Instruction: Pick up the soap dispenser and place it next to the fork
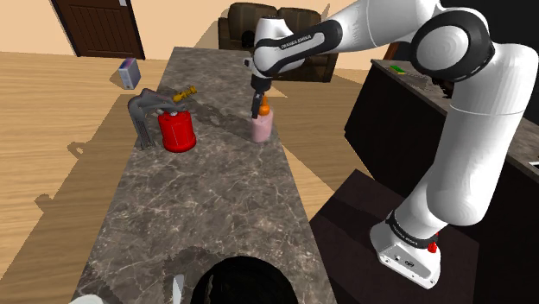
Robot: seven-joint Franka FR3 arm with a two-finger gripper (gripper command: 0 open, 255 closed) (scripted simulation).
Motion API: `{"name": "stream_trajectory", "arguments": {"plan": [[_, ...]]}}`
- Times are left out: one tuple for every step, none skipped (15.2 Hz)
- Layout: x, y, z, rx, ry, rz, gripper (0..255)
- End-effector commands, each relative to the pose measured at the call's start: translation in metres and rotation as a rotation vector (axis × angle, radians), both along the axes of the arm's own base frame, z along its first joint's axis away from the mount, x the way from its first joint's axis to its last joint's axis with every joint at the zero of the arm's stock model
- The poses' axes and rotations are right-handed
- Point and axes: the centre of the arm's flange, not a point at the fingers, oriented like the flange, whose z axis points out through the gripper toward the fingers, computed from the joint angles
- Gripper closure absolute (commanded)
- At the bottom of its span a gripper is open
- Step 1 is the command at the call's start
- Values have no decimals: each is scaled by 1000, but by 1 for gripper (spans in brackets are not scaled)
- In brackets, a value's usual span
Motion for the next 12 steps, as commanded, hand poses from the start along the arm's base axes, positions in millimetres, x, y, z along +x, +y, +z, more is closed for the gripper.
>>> {"name": "stream_trajectory", "arguments": {"plan": [[-10, 5, -30, 0, 80, 6, 0], [-10, 5, -35, 0, 80, 6, 0], [-10, 5, -38, 0, 80, 6, 0], [-10, 5, -38, 0, 80, 6, 0], [-10, 5, -38, 0, 80, 6, 0], [-10, 5, -38, 0, 80, 6, 0], [-10, 5, -38, 0, 80, 6, 0], [-10, 5, -38, 0, 80, 6, 0], [-10, 5, -38, 0, 80, 6, 0], [-10, 5, -38, 0, 80, 6, 0], [-29, -2, -40, 2, 81, 7, 255], [-27, -18, -45, 11, 81, 7, 255]]}}
